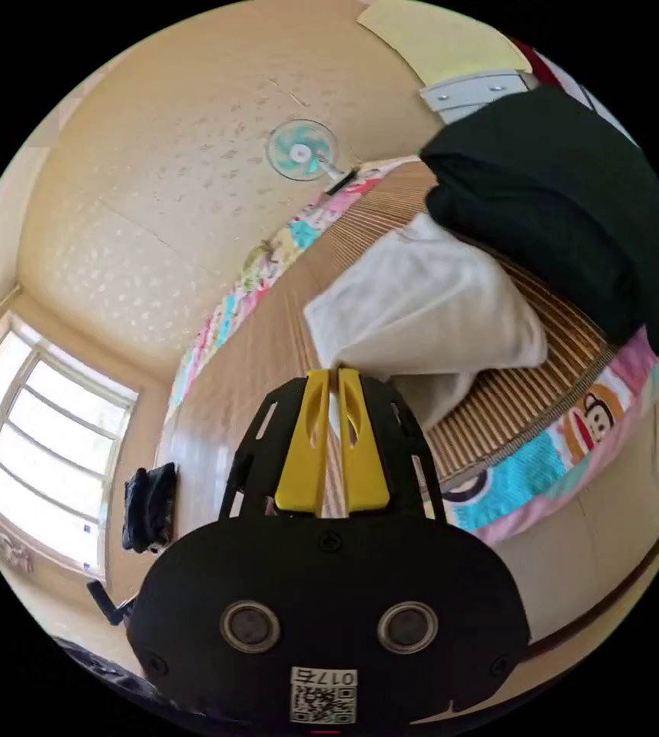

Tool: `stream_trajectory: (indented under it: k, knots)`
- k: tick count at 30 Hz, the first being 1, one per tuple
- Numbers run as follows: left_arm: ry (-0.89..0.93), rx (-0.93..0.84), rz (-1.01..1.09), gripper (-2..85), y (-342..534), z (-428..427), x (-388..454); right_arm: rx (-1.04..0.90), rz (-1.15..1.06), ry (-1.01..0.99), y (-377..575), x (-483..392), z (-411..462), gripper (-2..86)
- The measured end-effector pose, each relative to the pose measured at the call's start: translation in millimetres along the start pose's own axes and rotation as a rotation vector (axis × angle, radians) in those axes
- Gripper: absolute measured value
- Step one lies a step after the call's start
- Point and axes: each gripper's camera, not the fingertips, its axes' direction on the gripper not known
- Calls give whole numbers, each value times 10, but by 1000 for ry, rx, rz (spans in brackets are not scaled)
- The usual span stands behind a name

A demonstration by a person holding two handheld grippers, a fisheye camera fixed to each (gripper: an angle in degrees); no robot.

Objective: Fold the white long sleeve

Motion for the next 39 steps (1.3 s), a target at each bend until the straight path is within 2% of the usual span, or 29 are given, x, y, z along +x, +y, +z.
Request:
stream_trajectory:
  k: [3,7,9,10,12,14,16,18,20,22,24,26,29,30,33,34,36,38,39]
  knots:
    - [-23,24,2,-10,9,22,46,-53,-194,-106,439,-708,99,28]
    - [-39,42,6,-10,-41,145,103,-338,-255,-224,1418,-1138,585,29]
    - [-3,15,25,-10,-138,217,159,-345,-234,-247,1678,-1137,516,31]
    - [0,15,34,-10,-155,223,179,-277,-232,-264,1765,-1120,327,33]
    - [-11,16,74,-10,-192,246,249,-134,-230,-191,1802,-1073,-11,36]
    - [-1,16,97,-9,-197,281,267,-25,-171,181,1708,-966,-262,44]
    - [66,48,129,-8,-183,308,263,-21,-111,376,1583,-829,-262,57]
    - [141,97,118,-4,-178,364,210,-87,-105,305,1482,-685,-151,74]
    - [178,110,98,8,-213,433,167,-199,-124,105,1413,-569,126,85]
    - [209,100,76,23,-278,506,134,-244,-150,183,1349,-575,334,83]
    - [256,91,92,23,-366,570,127,-228,-140,148,1239,-725,324,64]
    - [284,79,130,0,-433,598,145,-58,-303,-70,1205,-1315,19,47]
    - [257,71,131,-7,-517,632,121,-94,-508,-354,1387,-2172,38,38]
    - [251,78,122,-7,-544,647,88,-113,-535,-377,1469,-2326,92,37]
    - [240,112,69,-4,-621,682,-48,-237,-676,-437,2035,-2903,491,35]
    - [233,124,53,-1,-637,682,-84,-340,-692,-458,2272,-3022,734,35]
    - [203,181,-10,16,-699,660,-233,-511,-674,-444,2629,-3083,1136,35]
    - [176,210,-64,38,-759,637,-375,-705,-582,-328,3036,-2972,1593,35]
    - [163,213,-86,50,-813,629,-475,-737,-574,-321,3121,-2944,1654,35]
